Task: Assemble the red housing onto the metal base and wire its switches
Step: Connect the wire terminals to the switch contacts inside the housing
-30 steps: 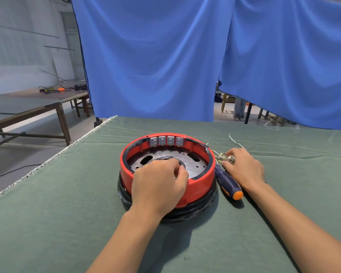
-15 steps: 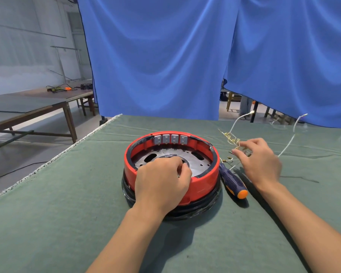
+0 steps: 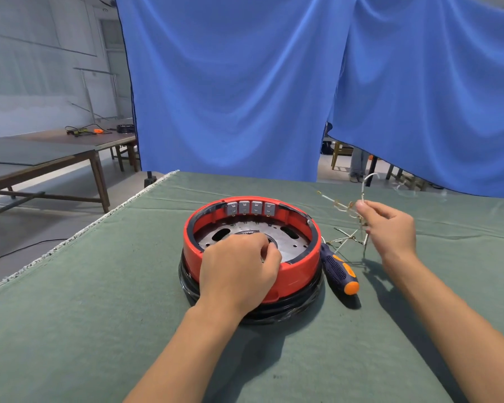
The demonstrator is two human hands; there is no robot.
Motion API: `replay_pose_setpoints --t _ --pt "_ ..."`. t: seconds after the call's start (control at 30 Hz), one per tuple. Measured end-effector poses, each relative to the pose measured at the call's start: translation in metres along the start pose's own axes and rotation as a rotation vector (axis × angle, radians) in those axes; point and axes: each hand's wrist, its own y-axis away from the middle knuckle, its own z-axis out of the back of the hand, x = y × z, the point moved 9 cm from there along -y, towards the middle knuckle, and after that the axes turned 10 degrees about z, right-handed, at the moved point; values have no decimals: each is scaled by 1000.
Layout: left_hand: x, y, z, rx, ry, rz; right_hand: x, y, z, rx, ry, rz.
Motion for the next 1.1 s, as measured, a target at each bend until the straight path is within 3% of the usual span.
replay_pose_setpoints --t 0.1,0.33,0.53,0.7,0.93,1.07,1.1 --pt "0 -1 -1 -3 -4 4 -7 1 -7 125 -95 -111" --pt "2 -1 -1 -2 17 11 20 24 -30 338 453 280" --pt "-2 -11 -16 139 -105 85 38 34 -22 282 616 433" --pt "-22 1 -16 147 -229 106 67 47 -6 75 760 563" --pt "-54 15 -29 478 -109 87 90 63 5 -14 624 652" --pt "-34 -19 1 190 -284 3 100 75 10 -26 555 722" --pt "-18 -27 2 183 -366 32 100 78 8 -8 543 728"
